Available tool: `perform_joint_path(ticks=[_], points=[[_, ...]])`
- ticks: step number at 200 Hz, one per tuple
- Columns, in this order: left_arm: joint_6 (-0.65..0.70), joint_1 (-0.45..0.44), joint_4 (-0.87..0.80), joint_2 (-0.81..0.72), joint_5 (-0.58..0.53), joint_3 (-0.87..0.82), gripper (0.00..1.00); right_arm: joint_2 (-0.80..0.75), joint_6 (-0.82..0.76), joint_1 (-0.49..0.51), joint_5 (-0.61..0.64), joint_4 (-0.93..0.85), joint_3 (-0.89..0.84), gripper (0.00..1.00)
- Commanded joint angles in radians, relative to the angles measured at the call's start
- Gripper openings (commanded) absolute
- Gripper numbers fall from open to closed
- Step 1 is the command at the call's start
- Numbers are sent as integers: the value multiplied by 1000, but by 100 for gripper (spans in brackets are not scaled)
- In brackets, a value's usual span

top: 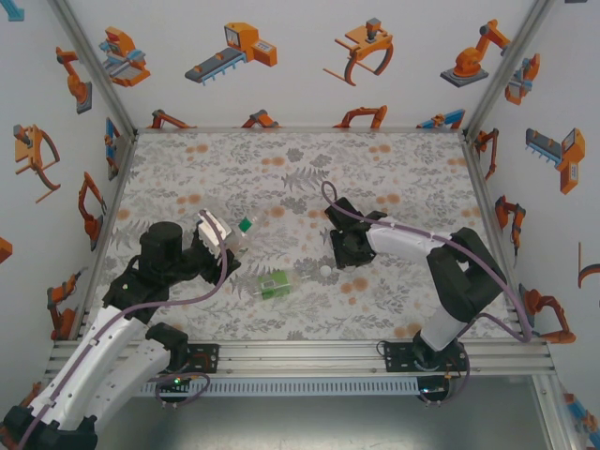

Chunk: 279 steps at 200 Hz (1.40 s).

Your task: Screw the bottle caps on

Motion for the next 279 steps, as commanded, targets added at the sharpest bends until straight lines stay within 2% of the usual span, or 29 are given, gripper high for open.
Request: perform_joint_path(ticks=[1, 43, 84, 103, 134, 158, 180, 202, 241, 279], points=[[4, 1, 8, 16, 37, 25, 4, -10, 7, 9, 0, -22, 31, 41], [11, 2, 16, 33, 59, 27, 4, -89, -8, 14, 3, -20, 14, 36], [79, 6, 19, 54, 104, 50, 5, -217, -84, 14, -54, -37, 15, 34], [127, 5, 13, 93, 134, 86, 3, -283, -157, 14, -129, -33, 26, 33], [216, 5, -29, 184, 243, 163, 0, -383, -248, 13, -232, -55, 83, 32], [246, -5, -29, 240, 298, 211, 0, -454, -314, 14, -331, -43, 116, 25], [300, -23, -34, 285, 345, 254, 0, -517, -375, 14, -425, -14, 135, 24], [405, -48, -42, 297, 382, 266, 0, -573, -449, 15, -500, 0, 157, 20], [494, -54, -72, 313, 495, 278, 0, -630, -546, 15, -655, 9, 204, 14], [515, -57, -76, 319, 555, 266, 0, -662, -662, 22, -822, 58, 187, 12]])
